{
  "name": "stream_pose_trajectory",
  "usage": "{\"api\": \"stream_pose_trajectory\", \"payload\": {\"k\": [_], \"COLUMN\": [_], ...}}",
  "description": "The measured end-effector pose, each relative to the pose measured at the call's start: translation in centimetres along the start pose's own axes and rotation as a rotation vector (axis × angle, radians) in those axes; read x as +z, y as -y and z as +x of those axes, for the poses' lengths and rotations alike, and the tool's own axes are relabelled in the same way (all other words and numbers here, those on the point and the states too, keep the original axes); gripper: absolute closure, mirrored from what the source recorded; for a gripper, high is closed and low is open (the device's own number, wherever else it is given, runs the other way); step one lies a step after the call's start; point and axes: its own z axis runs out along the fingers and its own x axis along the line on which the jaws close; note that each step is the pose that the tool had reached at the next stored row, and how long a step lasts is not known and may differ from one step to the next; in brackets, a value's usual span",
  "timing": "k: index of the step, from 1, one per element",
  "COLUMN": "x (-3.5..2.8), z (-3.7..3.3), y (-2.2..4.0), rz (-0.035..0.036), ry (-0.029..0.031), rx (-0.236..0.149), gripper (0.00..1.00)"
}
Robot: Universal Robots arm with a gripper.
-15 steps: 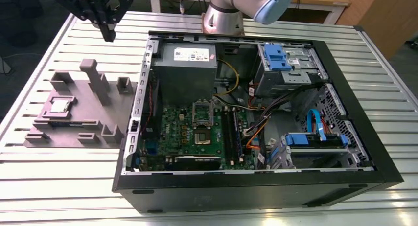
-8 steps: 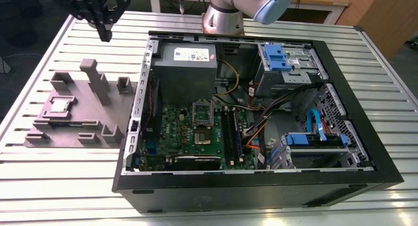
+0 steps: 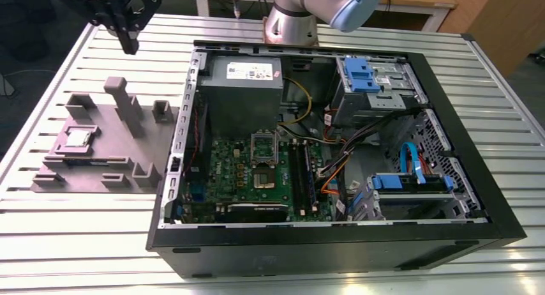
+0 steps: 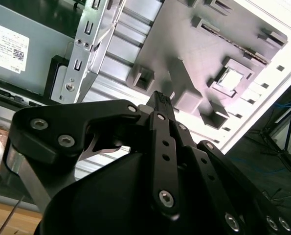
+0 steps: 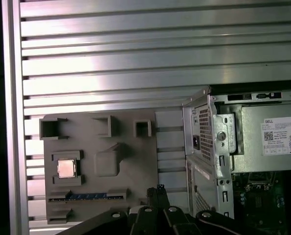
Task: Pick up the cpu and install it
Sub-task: 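Reach for the cpu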
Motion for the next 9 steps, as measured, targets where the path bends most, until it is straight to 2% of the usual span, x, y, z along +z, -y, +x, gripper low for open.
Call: {"api": "stream_pose_trajectory", "payload": {"k": [9], "x": [0.02], "z": [1.45], "y": [0.11], "rz": [0.0000], "ry": [0.0000], "rx": [0.000], "gripper": [0.89]}}
